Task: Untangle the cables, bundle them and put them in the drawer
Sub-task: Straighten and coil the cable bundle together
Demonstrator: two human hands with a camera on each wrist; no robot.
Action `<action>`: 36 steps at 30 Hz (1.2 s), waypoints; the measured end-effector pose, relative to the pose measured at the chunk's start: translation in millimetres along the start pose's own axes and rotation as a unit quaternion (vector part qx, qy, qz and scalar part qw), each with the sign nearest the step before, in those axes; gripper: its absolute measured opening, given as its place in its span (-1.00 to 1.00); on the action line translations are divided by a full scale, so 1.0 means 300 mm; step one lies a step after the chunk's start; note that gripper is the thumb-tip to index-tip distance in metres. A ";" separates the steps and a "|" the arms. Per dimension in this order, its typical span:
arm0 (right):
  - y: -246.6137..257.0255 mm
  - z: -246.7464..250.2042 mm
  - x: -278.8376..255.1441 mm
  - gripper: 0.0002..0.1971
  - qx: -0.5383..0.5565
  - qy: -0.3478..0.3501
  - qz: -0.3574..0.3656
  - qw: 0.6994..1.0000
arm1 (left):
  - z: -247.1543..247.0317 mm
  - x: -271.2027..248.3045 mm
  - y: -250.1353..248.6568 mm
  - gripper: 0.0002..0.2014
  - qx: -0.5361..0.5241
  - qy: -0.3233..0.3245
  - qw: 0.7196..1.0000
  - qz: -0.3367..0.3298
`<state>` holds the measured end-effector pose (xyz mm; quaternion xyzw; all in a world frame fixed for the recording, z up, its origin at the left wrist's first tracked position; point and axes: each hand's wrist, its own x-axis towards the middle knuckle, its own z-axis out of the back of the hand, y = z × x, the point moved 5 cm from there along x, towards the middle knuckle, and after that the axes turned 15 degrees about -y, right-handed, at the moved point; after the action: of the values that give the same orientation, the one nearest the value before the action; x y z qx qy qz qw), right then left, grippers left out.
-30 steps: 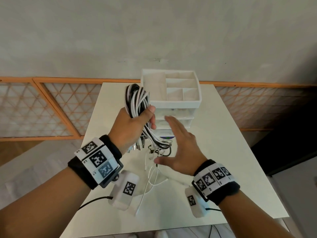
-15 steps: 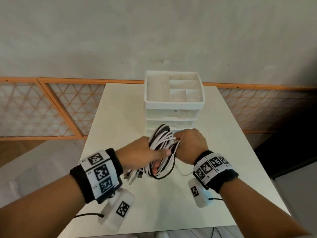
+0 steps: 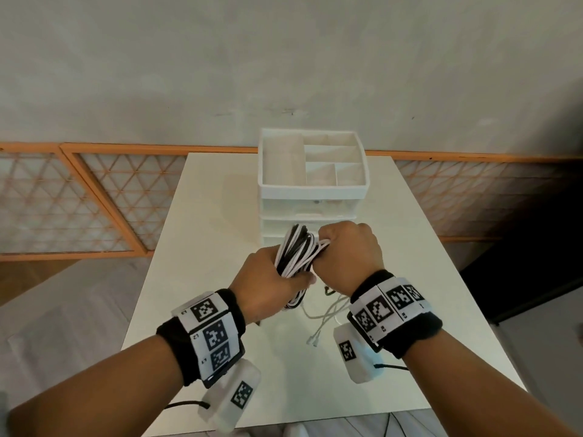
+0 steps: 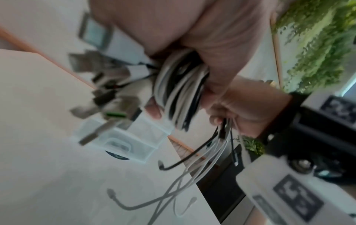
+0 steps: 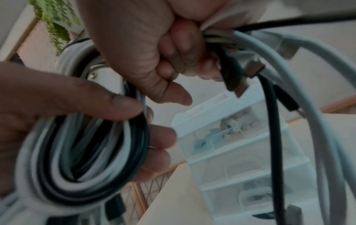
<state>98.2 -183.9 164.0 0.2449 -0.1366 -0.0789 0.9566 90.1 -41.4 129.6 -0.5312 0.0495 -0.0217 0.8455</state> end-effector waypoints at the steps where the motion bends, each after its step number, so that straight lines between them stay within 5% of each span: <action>1: 0.006 0.005 0.002 -0.74 0.015 -0.008 0.018 1.000 | -0.002 -0.004 -0.009 -0.88 -0.017 -0.002 1.000 -0.012; 4: 0.013 0.048 0.020 -0.78 0.060 -0.016 0.081 0.995 | 0.032 0.020 -0.013 -0.95 -0.046 -0.085 0.995 -0.016; 7: -0.031 0.094 0.047 -0.84 0.193 0.015 0.038 0.980 | 0.080 0.061 0.012 -0.93 -0.061 -0.142 0.988 0.007; 12: -0.037 0.053 0.017 -0.83 0.357 -0.015 -0.017 0.934 | 0.071 0.049 -0.031 -0.58 -0.114 -0.117 0.986 0.021; 15: 0.009 0.000 -0.042 -0.74 0.388 -0.053 0.010 0.920 | 0.047 0.022 -0.082 -0.58 -0.138 -0.078 0.987 -0.013; 19: 0.065 -0.057 -0.110 -0.68 0.400 -0.031 0.043 0.915 | 0.025 0.004 -0.084 -0.52 -0.202 -0.053 0.978 0.027; 22: 0.062 -0.078 -0.124 -0.68 0.336 -0.013 0.106 0.936 | 0.055 0.017 -0.067 -0.63 -0.227 -0.094 0.967 0.071; 27: 0.082 -0.103 -0.136 -0.69 0.344 -0.002 0.141 0.928 | 0.065 0.016 -0.069 -0.72 -0.242 -0.114 0.959 0.099; 31: 0.088 -0.139 -0.146 -0.57 0.297 -0.005 0.167 0.940 | 0.073 0.005 -0.064 -0.61 -0.255 -0.121 0.954 0.100; 36: 0.075 -0.115 -0.150 -0.53 0.316 -0.006 0.203 0.927 | 0.102 0.024 -0.029 -0.63 -0.350 -0.164 0.903 0.188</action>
<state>67.8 -139.3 135.9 0.5013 -0.2072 0.1623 0.8243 100.7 -18.3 150.2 -0.7700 0.0132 0.2442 0.5894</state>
